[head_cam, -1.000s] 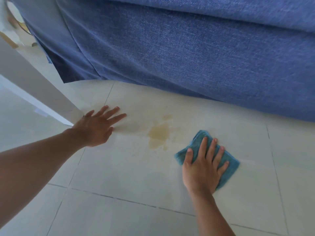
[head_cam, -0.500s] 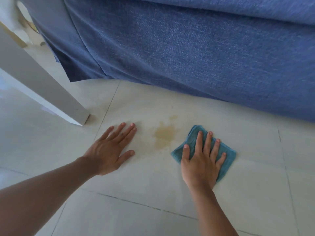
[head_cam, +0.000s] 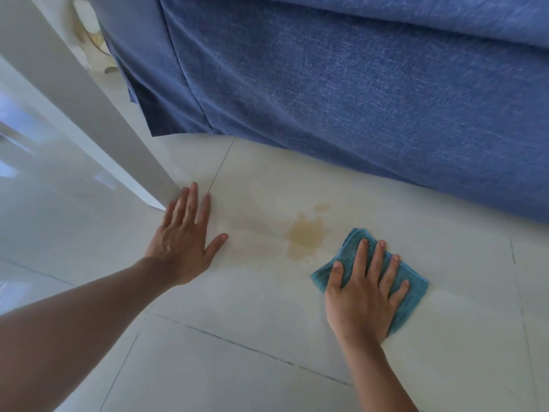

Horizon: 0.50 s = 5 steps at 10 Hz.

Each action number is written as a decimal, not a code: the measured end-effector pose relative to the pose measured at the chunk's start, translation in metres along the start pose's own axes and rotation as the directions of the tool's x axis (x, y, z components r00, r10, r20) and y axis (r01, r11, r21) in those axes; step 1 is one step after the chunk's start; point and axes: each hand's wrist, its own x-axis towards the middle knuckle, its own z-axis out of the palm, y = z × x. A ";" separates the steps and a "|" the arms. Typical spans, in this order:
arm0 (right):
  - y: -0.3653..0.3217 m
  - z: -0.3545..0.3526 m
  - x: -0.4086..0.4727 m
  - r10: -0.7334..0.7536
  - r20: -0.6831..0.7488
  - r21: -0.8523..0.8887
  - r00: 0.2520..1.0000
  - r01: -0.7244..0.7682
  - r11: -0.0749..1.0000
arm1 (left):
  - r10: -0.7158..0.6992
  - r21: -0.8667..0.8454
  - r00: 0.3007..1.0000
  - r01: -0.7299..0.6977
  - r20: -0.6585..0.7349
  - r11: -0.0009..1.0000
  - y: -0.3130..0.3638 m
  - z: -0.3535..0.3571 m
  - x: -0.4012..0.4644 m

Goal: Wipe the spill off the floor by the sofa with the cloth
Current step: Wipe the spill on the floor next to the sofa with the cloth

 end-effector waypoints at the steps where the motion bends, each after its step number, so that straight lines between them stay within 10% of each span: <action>1: -0.002 0.000 0.000 -0.005 -0.001 0.003 1.000 0.005 1.000 | 0.258 -0.049 0.966 -0.257 0.003 0.965 0.021 -0.005 0.006; 5: -0.002 -0.004 0.015 -0.072 0.041 -0.016 0.997 0.072 0.997 | 0.232 -0.052 0.967 -0.227 0.104 0.972 0.022 0.007 -0.004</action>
